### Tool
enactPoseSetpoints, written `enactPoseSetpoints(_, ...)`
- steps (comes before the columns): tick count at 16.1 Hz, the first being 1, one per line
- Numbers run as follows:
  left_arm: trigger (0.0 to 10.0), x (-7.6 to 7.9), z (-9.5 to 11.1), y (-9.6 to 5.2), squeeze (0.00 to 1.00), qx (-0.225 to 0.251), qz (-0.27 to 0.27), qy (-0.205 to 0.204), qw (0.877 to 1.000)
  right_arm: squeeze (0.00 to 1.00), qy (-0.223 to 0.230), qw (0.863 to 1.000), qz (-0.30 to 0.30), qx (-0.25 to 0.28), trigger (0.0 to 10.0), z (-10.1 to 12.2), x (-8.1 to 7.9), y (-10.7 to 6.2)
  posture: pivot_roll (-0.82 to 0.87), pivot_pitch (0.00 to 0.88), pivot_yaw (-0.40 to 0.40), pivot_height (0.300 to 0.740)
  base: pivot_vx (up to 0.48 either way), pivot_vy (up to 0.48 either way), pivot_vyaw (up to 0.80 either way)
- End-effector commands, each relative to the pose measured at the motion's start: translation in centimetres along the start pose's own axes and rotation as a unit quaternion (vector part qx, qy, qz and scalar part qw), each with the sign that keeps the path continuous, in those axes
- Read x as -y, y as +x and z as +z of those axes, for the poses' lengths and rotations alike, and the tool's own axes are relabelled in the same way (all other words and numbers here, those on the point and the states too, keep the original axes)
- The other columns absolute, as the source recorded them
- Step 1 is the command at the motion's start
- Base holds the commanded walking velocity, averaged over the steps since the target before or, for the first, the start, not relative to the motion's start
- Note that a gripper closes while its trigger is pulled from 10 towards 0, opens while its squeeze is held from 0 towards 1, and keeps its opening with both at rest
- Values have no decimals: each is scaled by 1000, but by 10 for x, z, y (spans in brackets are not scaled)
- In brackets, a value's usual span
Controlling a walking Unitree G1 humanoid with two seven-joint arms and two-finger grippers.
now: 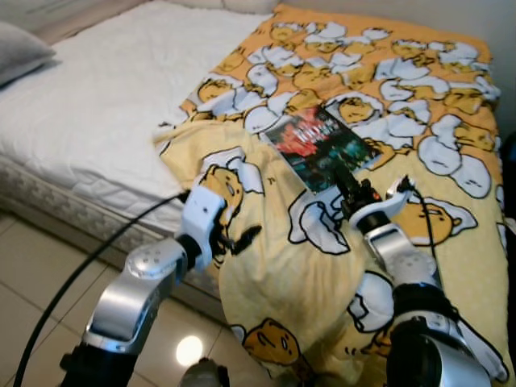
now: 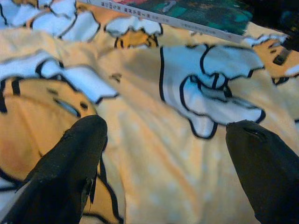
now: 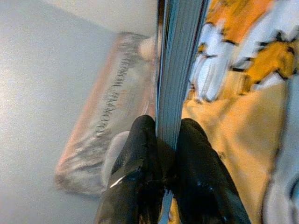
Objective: Clean up the room
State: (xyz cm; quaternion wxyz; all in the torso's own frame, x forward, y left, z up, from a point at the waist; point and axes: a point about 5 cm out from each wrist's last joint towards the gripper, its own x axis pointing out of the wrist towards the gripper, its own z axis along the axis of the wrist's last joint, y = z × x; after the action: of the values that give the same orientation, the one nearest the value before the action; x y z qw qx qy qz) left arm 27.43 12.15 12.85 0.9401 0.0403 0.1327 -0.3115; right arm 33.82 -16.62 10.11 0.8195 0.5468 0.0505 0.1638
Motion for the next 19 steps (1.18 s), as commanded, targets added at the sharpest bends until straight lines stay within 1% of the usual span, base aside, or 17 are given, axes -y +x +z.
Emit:
enactPoseSetpoints(1,10000,1,2,2,910,10,-1,-12,1000,0,3,999,44,6,0,9,-15,2,-8,0,16,740,0,0,0)
enactPoseSetpoints(2,10000,3,7,5,910,27,-6,-31,999,0,-7,997,72,-1,0,16,-26,-8,-15,0,12,740,0,0,0)
enactPoseSetpoints(5,10000,2,7,6,914,33,-2,-40,999,0,-30,996,88,-14,0,18,-36,-19,-27,0,4,740,0,0,0)
enactPoseSetpoints(6,10000,3,7,6,914,39,-1,-49,998,0,-26,995,95,-17,0,19,-37,-22,-31,0,-6,740,0,0,0)
enactPoseSetpoints(7,10000,4,10,6,914,56,-1,-73,996,0,-21,995,99,-22,0,19,-38,-27,-31,0,-16,740,0,0,0)
enactPoseSetpoints(9,10000,2,20,6,918,97,-12,-145,985,0,-31,992,116,-46,0,13,-44,-34,-40,0,-11,740,0,0,0)
enactPoseSetpoints(10,10000,1,21,5,945,102,-15,-154,983,0,-33,991,120,-49,0,12,-46,-34,-40,0,-10,740,0,0,0)
enactPoseSetpoints(11,10000,-4,28,4,1000,125,-24,-172,977,0,-47,988,132,-62,0,10,-52,-35,-30,0,-15,740,0,0,0)
enactPoseSetpoints(13,10000,-11,36,2,1000,146,-26,-183,972,0,-56,984,152,-79,0,7,-59,-36,-23,0,-16,740,0,0,0)
enactPoseSetpoints(14,10000,-13,39,2,1000,157,-36,-196,967,0,-60,981,163,-90,0,4,-64,-37,-21,0,-15,740,0,0,0)
enactPoseSetpoints(15,10000,-12,44,4,1000,177,-57,-234,954,0,-56,977,180,-102,0,-1,-69,-38,-19,0,-12,740,0,0,0)
enactPoseSetpoints(16,10000,-8,46,10,1000,199,-87,-300,929,0,-49,974,195,-106,0,-5,-75,-38,-17,0,-10,740,0,0,0)
enactPoseSetpoints(17,10000,-3,47,14,1000,206,-111,-330,915,0,-44,973,201,-107,0,-7,-77,-38,-19,0,-8,740,0,0,0)
enactPoseSetpoints(18,10000,-2,47,15,1000,207,-118,-338,910,0,-43,972,203,-107,0,-7,-78,-38,-19,0,-8,740,0,0,0)
enactPoseSetpoints(19,10000,4,46,21,988,210,-131,-357,901,0,-40,971,209,-107,0,-9,-80,-37,-25,0,-4,740,0,0,0)
